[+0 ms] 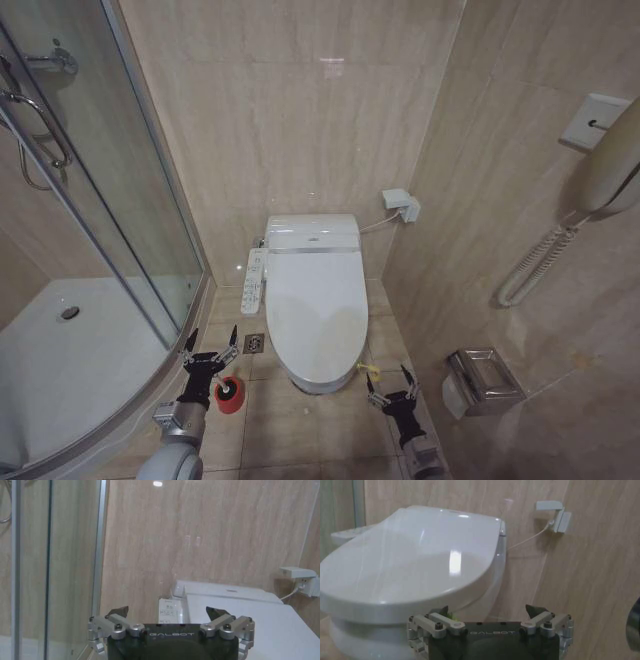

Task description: Open the toilet lid, clean the toilet bowl with a toilet brush, close the toilet lid, and flush.

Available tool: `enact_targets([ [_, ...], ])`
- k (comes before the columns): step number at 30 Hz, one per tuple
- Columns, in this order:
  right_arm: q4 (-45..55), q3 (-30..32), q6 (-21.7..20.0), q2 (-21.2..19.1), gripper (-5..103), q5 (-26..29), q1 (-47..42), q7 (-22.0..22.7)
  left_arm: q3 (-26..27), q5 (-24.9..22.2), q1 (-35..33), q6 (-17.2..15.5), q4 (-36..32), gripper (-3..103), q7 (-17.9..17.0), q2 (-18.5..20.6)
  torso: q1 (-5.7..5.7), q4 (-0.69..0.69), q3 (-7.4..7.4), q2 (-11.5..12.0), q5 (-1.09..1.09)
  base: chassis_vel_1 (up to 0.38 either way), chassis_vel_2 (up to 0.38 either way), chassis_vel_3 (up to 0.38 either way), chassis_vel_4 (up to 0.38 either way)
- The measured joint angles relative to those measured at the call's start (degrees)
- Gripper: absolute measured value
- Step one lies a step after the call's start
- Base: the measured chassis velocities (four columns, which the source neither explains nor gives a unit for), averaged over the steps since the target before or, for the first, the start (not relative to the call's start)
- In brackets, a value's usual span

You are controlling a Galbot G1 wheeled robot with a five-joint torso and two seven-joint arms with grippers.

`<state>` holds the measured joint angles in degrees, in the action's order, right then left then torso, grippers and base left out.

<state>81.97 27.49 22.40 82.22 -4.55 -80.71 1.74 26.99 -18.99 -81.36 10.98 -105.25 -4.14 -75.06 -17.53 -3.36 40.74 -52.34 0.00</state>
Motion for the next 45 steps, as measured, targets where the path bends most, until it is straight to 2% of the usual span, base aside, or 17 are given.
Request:
enact_targets([
  [20,-13.2,0.0,4.8,1.7,100,-4.2,8.1,0.8,0.0,0.0,0.0,0.0,0.0,100,0.0,0.0,0.0,0.0,0.0,0.0,0.0,0.0,0.0,0.0,0.0],
  [36,-20.9,1.3,8.2,0.6,100,-5.7,12.1,1.2,0.0,0.0,0.0,0.0,0.0,100,0.0,0.0,0.0,0.0,0.0,0.0,0.0,0.0,0.0,0.0,0.0],
  [45,-23.4,1.5,8.8,0.7,100,-5.9,13.9,2.0,0.0,0.0,0.0,0.0,0.0,100,0.0,0.0,0.01,0.0,0.0,0.0,0.0,0.0,0.0,0.0,0.0],
])
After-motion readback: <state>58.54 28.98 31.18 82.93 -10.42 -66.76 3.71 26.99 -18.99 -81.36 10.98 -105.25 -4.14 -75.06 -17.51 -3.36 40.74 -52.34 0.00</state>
